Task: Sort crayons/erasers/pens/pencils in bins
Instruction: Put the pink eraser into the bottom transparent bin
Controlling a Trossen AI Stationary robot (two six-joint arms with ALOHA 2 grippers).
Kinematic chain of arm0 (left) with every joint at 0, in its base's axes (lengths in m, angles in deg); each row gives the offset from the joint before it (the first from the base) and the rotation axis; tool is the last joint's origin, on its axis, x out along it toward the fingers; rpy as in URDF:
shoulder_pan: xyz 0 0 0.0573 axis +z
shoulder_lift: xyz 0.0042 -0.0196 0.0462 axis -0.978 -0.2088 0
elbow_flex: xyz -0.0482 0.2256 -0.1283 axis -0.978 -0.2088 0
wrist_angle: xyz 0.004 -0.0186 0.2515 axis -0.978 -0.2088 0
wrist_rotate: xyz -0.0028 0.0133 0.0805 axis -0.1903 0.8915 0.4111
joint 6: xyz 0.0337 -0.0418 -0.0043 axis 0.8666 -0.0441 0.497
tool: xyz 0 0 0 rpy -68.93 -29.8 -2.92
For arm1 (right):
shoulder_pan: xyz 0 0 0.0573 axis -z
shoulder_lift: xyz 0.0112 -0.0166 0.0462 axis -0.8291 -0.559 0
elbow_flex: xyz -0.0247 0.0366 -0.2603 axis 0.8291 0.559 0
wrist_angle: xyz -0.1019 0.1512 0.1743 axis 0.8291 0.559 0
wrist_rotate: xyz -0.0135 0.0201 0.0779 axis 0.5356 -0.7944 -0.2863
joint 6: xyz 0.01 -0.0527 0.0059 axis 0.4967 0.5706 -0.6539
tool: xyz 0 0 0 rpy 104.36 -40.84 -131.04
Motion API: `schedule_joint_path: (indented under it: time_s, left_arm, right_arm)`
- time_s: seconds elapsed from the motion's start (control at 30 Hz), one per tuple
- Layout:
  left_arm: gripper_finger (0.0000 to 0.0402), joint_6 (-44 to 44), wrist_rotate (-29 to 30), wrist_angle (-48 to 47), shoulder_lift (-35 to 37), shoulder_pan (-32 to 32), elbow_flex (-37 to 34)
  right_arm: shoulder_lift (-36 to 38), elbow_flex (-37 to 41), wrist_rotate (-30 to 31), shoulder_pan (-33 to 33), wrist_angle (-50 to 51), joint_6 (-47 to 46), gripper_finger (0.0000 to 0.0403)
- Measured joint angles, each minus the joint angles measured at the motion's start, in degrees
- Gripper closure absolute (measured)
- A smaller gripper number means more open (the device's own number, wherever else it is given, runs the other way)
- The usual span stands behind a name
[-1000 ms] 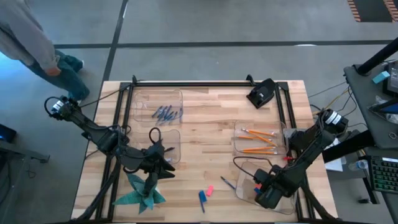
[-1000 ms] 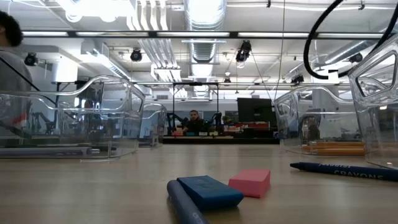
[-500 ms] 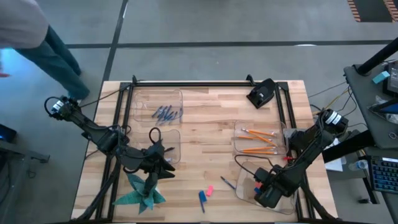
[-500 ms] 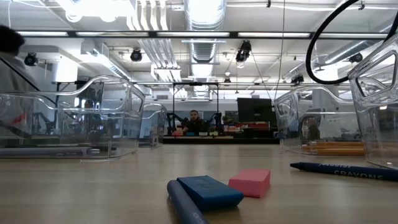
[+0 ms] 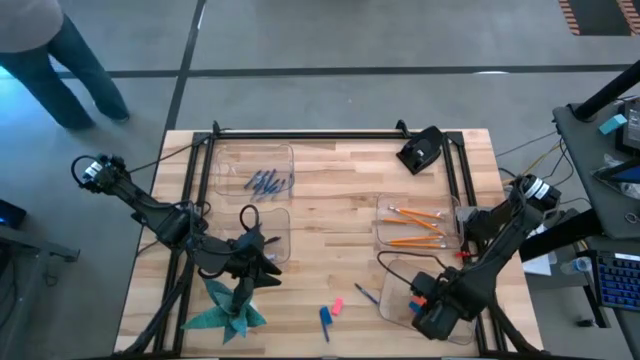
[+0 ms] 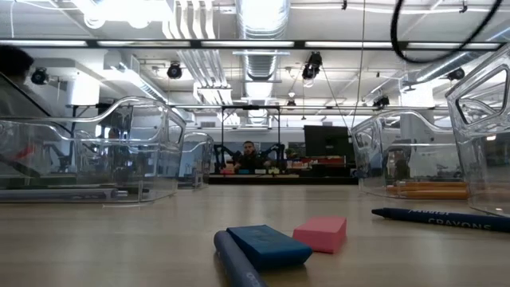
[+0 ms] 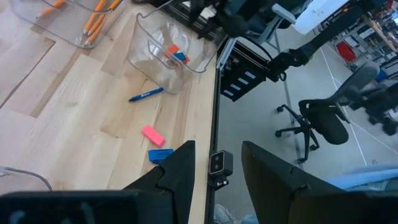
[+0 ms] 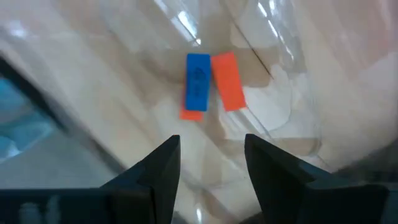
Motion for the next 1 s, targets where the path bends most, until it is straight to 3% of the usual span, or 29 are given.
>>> schedule_joint_path:
  time_s: [0.1,0.2,0.33,0.77,1.0]
  left_arm:
    - [0.0284,0.07,0.00,0.00,0.00,0.00,0.00]
    - [0.0284,0.14,0.00,0.00,0.00,0.00,0.00]
    - [0.0284,0.15,-0.02,-0.02,0.00,0.00,0.00]
    - [0.0284,0.07,-0.02,-0.02,0.00,0.00,0.00]
    - [0.0284,-0.07,-0.48,-0.04,0.00,-0.26,0.00]
  right_arm:
    - [0.00,-5.47,5.41,0.00,2.23,0.74,0.0232]
    - [-0.04,-10.53,15.78,0.00,1.83,3.31,0.0234]
    - [-1.66,-15.60,23.86,1.43,1.10,11.73,0.0234]
    - [-12.99,-27.74,24.75,10.88,0.21,43.85,0.0234]
    - [-16.90,-28.47,24.74,13.68,-11.49,66.48,0.0234]
